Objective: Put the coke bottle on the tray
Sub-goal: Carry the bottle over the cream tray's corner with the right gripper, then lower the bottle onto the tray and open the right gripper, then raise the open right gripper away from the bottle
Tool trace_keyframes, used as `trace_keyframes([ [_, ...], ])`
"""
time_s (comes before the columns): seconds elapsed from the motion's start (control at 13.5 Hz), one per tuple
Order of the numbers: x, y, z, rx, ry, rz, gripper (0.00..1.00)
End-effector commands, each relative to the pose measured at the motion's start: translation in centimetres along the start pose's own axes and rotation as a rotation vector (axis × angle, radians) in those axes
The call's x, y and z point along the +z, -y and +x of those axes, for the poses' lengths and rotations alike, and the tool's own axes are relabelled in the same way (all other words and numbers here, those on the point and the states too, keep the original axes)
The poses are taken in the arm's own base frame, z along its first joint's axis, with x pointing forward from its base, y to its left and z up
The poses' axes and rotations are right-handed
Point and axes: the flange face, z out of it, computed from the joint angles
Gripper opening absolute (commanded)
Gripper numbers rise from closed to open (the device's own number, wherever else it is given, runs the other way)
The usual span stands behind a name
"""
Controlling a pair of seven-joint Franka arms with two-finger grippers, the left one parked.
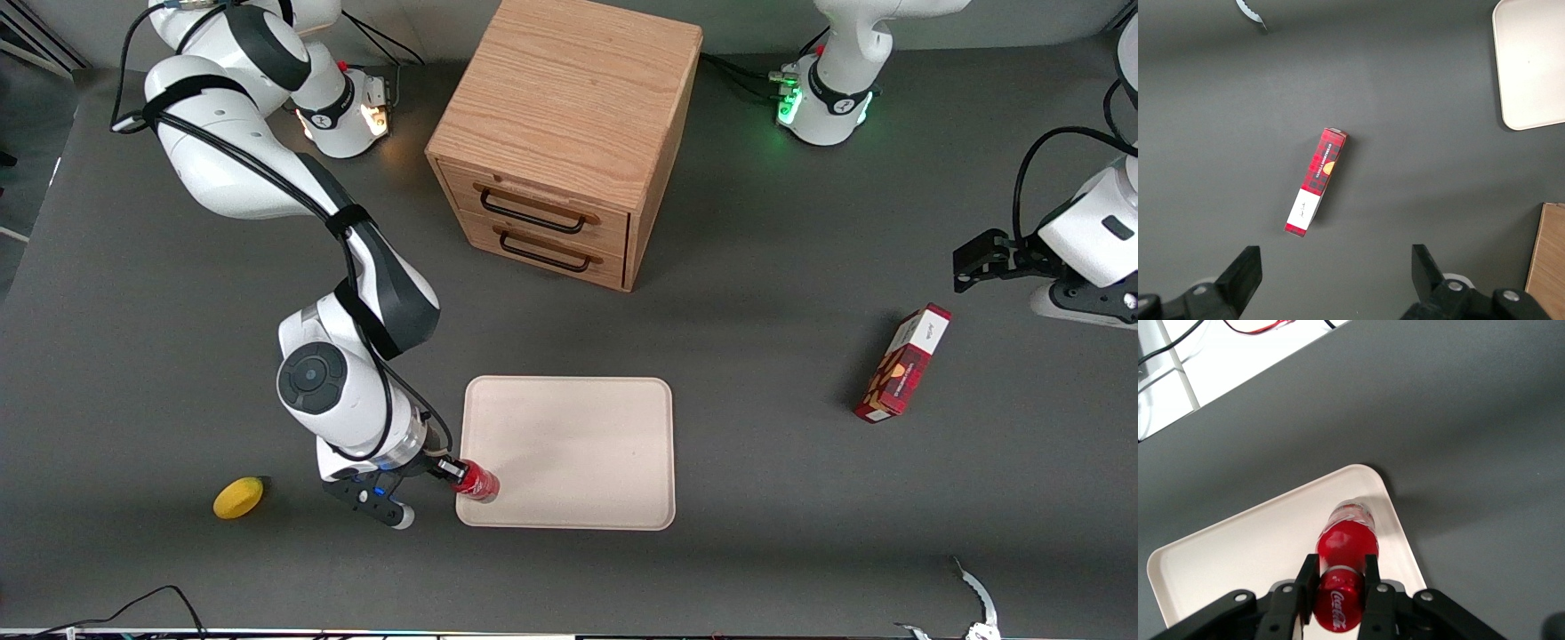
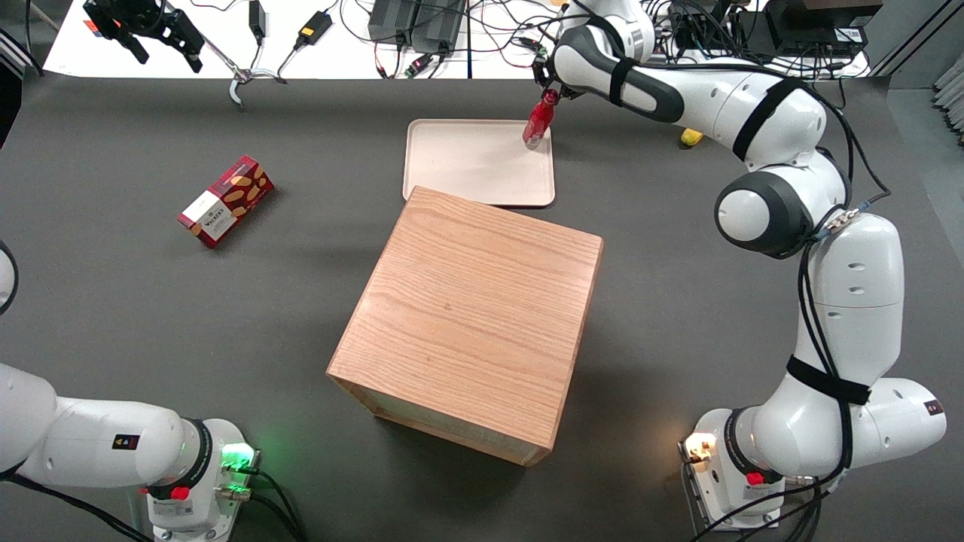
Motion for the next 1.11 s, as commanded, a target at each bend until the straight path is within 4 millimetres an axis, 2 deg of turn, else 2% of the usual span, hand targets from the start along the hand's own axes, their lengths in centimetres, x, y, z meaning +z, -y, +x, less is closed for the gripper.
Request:
trace_keyframes([
  [0.0, -0.4, 0.7, 0.2, 0.029, -0.033, 0.000, 0.67],
  [0.07, -0.3, 0.7, 0.3, 0.013, -0.056, -0.016, 1.00],
  [0.3, -1.2, 0.7, 0.3, 0.000, -0.070, -0.028, 1.00],
  [0.37, -2.7, 0.9, 0.2, -0.003, -0.073, -0.030, 1.00],
  [0.44, -5.1, 0.9, 0.1, -0.010, -0.073, -0.052, 1.00],
  [0.52, -8.4, 0.9, -0.4, -0.015, -0.074, -0.076, 1.00],
  [0.59, -12.0, 0.7, -1.4, -0.035, -0.066, -0.107, 1.00],
  [0.67, -16.6, 0.3, -2.7, -0.076, -0.064, -0.122, 1.00],
  [0.74, -21.2, -1.5, -3.0, -0.112, -0.071, -0.139, 1.00],
  [0.81, -25.3, -2.8, -4.5, -0.178, -0.061, -0.169, 1.00],
  [0.96, -31.8, -7.0, -6.2, -0.239, 0.023, -0.161, 1.00],
  [1.04, -33.6, -9.8, -6.3, -0.252, 0.060, -0.167, 1.00],
])
